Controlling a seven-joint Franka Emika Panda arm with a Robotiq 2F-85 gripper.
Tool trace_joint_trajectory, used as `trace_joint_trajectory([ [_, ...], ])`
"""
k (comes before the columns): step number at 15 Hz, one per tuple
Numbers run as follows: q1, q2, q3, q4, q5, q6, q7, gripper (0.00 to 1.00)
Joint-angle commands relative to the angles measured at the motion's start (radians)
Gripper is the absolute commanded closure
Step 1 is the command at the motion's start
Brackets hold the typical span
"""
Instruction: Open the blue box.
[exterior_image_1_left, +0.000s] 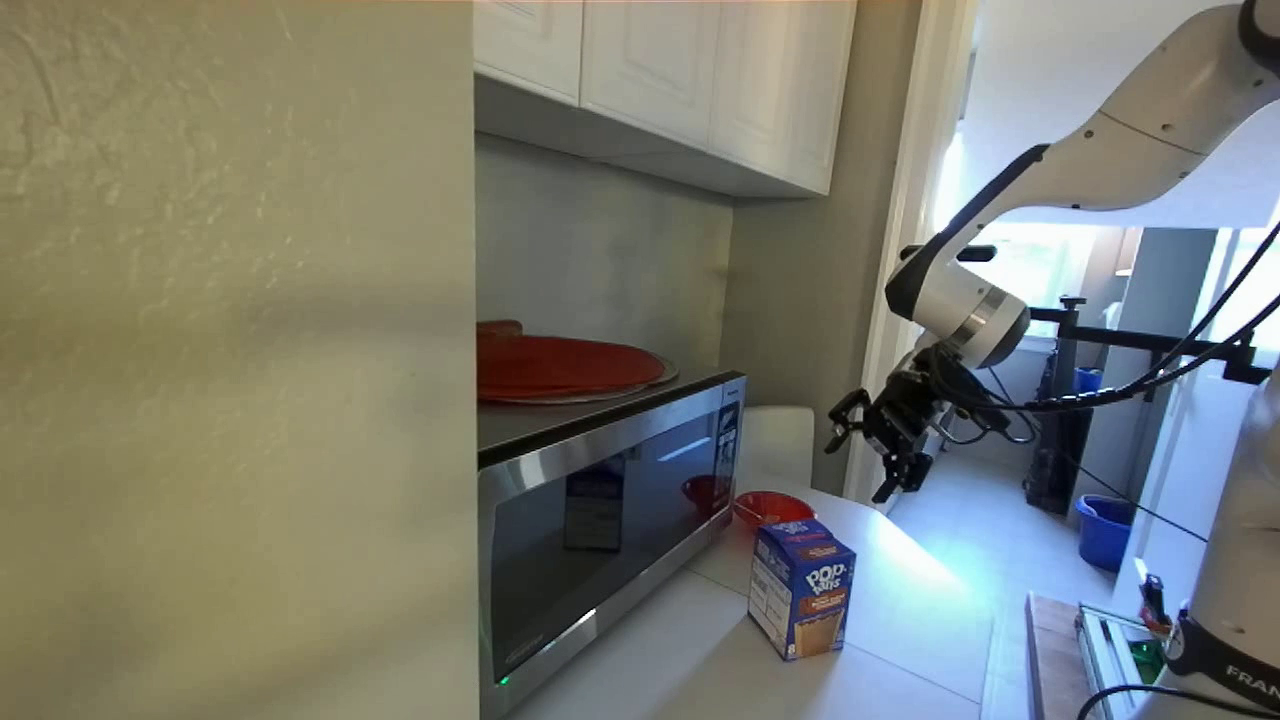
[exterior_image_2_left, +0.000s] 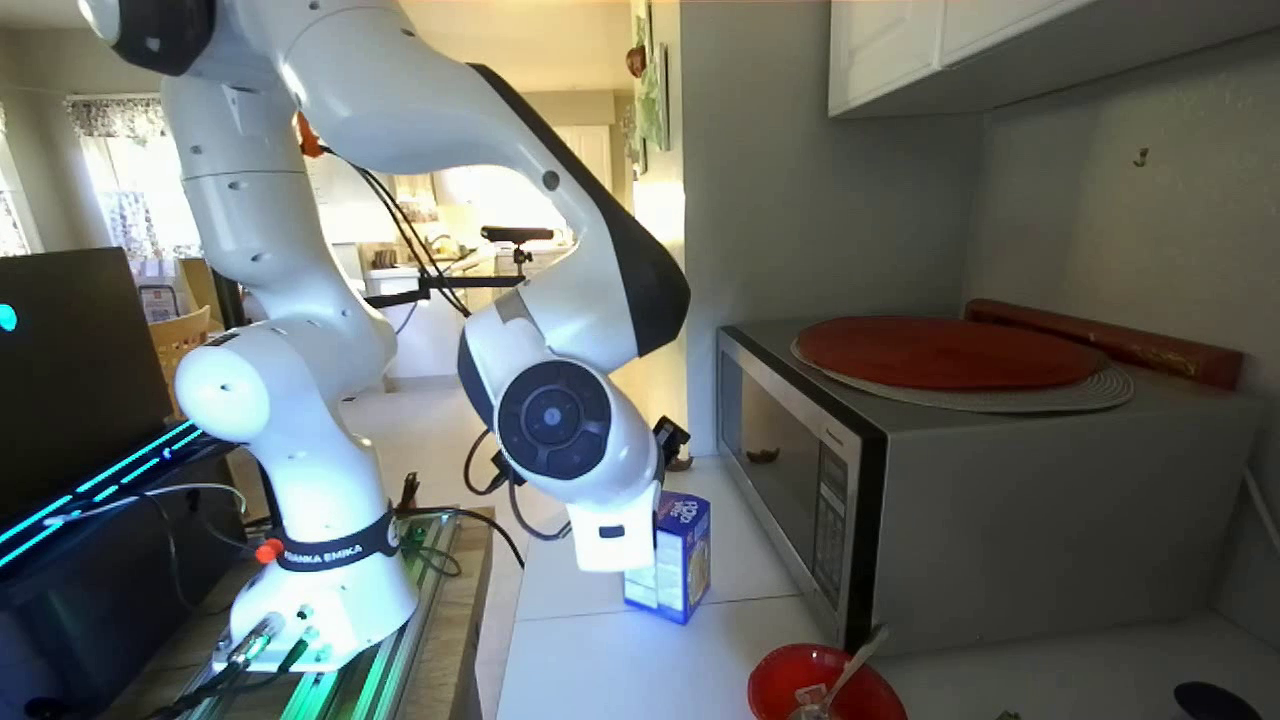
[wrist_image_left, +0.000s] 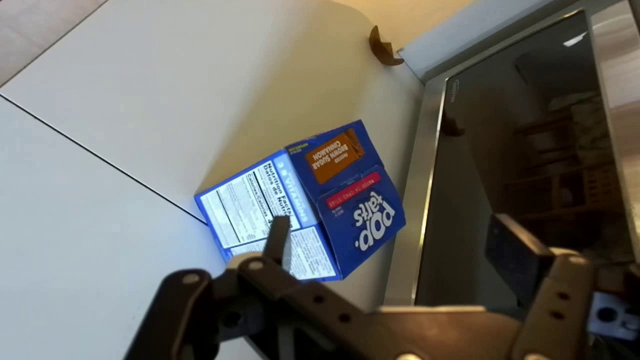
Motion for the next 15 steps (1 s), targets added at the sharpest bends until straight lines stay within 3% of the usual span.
trace_joint_trajectory([
  [1,-0.028,0.088,0.01,0.031,0.11,-0.049,-0.099,0.0],
  [11,-0.045,0.21,0.039,-0.002,0.117,-0.144,-0.502,0.0],
  [15,-0.04,0.239,0.065,0.004,0.13,-0.188,-0.594,0.0],
])
